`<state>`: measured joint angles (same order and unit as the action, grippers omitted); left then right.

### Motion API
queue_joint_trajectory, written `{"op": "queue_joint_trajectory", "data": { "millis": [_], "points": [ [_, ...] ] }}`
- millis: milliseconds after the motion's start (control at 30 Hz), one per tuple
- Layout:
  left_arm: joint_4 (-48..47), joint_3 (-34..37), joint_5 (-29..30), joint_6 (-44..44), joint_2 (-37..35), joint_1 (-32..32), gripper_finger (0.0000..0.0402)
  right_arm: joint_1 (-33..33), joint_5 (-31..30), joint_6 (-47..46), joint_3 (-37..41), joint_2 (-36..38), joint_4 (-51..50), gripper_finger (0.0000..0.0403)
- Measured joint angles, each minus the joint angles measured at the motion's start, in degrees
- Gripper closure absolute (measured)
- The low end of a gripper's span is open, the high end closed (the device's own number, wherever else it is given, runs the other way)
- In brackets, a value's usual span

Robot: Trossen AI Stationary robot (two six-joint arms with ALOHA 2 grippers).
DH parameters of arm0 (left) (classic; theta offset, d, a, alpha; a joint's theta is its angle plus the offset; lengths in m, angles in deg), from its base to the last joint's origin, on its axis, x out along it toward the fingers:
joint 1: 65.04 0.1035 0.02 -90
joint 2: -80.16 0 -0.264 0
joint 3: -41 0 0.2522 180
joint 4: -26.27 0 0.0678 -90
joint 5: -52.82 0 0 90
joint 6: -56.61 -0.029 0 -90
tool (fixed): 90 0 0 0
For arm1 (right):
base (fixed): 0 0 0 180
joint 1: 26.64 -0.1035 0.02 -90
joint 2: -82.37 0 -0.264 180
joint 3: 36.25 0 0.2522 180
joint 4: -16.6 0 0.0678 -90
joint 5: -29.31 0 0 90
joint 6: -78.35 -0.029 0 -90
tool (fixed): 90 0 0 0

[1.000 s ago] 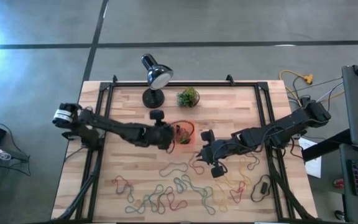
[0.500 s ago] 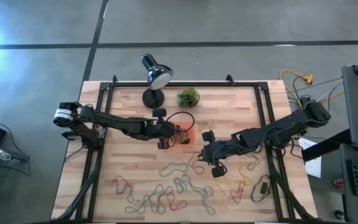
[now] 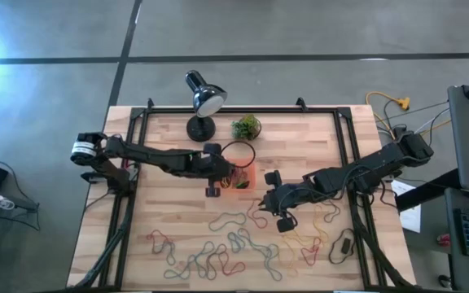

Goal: Pick and place rubber bands into bin
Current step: Put the yellow rubberband into the orange bin

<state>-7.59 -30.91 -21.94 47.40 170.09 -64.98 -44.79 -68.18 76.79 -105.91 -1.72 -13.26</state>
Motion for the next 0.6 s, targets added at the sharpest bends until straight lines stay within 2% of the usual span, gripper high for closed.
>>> {"op": "queue_joint_trajectory", "data": {
  "millis": [500,600],
  "points": [
    [-0.04,-0.12,-0.18,-1.66,0.02,-0.02,0.0402,0.01,0.0,-0.44,0.64,0.0,0.2,0.0349],
    [-0.32,-0.13,-2.9,-1.64,0.02,0.25,0.0402,0.02,-0.02,-0.92,0.92,0.0,0.28,0.0349]
  ]
}}
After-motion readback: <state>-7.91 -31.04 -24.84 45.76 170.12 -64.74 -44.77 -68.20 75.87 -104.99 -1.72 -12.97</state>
